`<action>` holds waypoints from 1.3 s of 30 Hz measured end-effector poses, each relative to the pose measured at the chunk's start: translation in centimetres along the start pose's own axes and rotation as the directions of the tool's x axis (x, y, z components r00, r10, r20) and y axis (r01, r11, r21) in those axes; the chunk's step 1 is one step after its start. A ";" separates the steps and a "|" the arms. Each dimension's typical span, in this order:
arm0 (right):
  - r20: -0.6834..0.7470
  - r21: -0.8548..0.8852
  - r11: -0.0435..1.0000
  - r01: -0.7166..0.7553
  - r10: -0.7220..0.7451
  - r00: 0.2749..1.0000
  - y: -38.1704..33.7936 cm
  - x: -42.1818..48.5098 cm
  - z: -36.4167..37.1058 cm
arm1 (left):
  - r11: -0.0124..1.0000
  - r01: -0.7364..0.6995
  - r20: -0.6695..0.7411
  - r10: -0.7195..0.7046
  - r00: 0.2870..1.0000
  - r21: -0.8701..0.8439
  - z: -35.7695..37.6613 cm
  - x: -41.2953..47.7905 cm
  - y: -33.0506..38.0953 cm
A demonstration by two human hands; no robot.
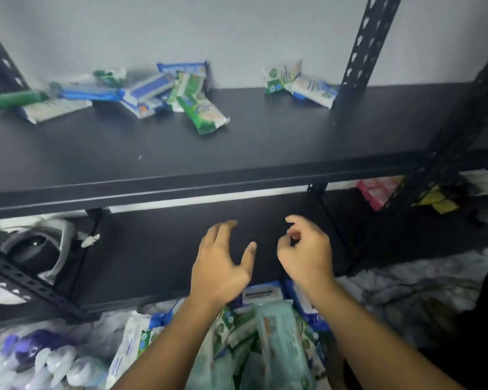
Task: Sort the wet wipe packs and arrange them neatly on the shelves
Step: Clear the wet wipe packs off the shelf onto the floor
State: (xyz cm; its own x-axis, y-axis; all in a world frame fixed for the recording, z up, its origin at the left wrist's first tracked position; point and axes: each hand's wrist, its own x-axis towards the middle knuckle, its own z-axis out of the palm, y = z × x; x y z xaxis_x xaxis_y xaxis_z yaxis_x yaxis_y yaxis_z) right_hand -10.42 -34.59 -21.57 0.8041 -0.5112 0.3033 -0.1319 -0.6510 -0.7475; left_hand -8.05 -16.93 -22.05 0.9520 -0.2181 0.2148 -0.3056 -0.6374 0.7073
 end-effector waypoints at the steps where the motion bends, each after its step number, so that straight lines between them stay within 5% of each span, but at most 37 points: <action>1: -0.079 0.044 0.992 0.114 -0.110 0.991 -1.9 1.5 -1.6 | 0.997 -0.075 -0.020 0.075 0.997 0.006 -1.4 0.9 1.9; 4: -0.282 0.070 0.908 0.413 -0.379 0.881 -6.6 5.5 -6.2 | 0.963 -0.265 -0.085 0.268 0.960 0.044 -5.0 3.4 6.7; 7: -0.312 0.057 0.861 0.506 -0.466 0.828 -8.8 9.9 -9.2 | 0.924 -0.371 -0.143 0.381 0.913 0.092 -7.2 6.4 9.9; 12: -0.044 -0.060 0.962 0.266 -0.269 0.962 -9.0 18.4 -10.4 | 0.906 -0.371 -0.179 0.407 0.896 0.202 -8.3 13.4 11.8; 22: 0.135 -0.434 0.891 0.133 -0.082 0.988 -6.2 33.2 -6.0 | 0.778 -0.418 -0.025 0.485 0.874 0.469 -5.4 28.5 14.6; 29: 0.000 -0.470 0.882 0.013 -0.014 1.000 -4.2 35.9 -3.9 | 0.598 -0.411 0.135 0.450 0.882 0.688 -0.6 38.3 15.8; 39: -0.152 -0.404 0.914 -0.027 -0.038 0.988 -3.6 36.9 -4.0 | 0.544 -0.283 0.042 0.412 0.910 0.790 1.8 43.1 16.0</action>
State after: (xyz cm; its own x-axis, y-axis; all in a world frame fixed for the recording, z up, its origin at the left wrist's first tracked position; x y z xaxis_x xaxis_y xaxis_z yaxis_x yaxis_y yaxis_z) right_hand 17.47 -53.38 -5.38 0.7109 -0.5656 0.4180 -0.3764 -0.8081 -0.4532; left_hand 28.11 -37.88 -2.72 0.7396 -0.4926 0.4586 -0.4495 -0.8687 -0.2082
